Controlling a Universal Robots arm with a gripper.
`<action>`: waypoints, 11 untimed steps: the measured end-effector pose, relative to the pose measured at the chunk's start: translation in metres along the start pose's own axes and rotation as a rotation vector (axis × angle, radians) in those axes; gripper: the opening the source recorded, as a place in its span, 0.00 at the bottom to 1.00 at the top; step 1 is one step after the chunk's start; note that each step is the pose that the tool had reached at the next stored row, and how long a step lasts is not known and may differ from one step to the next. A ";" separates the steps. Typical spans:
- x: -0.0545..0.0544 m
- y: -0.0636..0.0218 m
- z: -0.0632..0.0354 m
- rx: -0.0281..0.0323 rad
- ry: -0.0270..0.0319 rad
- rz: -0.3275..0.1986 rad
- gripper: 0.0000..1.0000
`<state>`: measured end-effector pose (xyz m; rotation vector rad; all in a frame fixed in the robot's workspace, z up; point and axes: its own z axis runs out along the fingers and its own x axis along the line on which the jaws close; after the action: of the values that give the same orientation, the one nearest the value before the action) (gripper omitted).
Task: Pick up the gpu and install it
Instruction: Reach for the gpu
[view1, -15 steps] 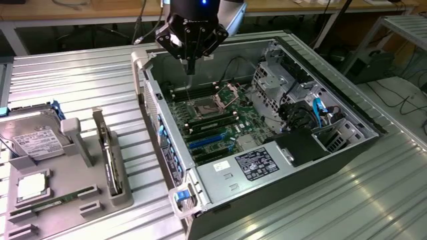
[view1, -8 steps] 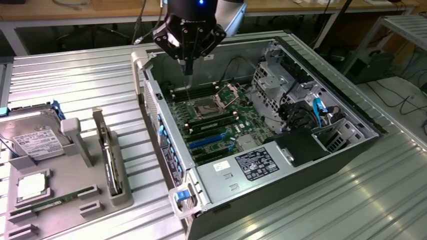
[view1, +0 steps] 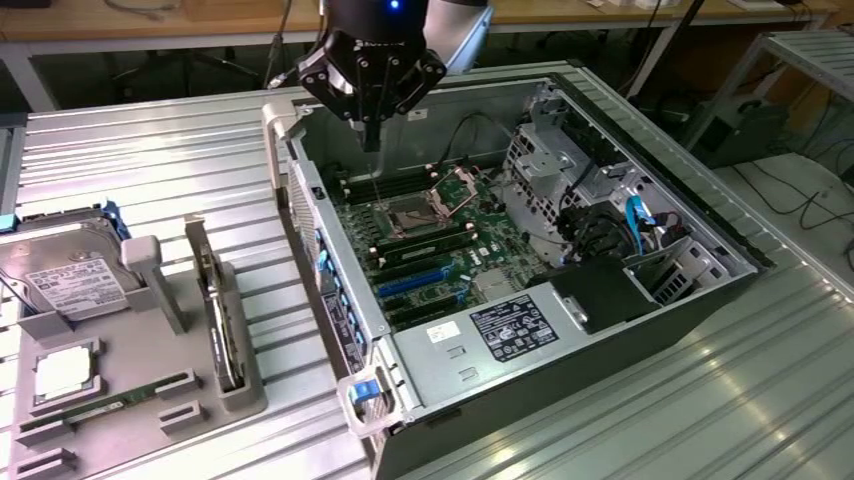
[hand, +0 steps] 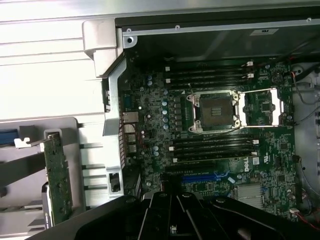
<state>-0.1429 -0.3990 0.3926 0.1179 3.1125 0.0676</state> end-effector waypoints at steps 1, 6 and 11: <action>0.001 -0.0001 0.0000 0.0000 0.0000 0.000 0.11; 0.005 -0.0005 0.0002 0.0000 0.0000 0.000 0.11; 0.009 -0.0008 0.0004 -0.0001 0.0000 0.000 0.11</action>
<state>-0.1524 -0.3990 0.3920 0.1180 3.1125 0.0677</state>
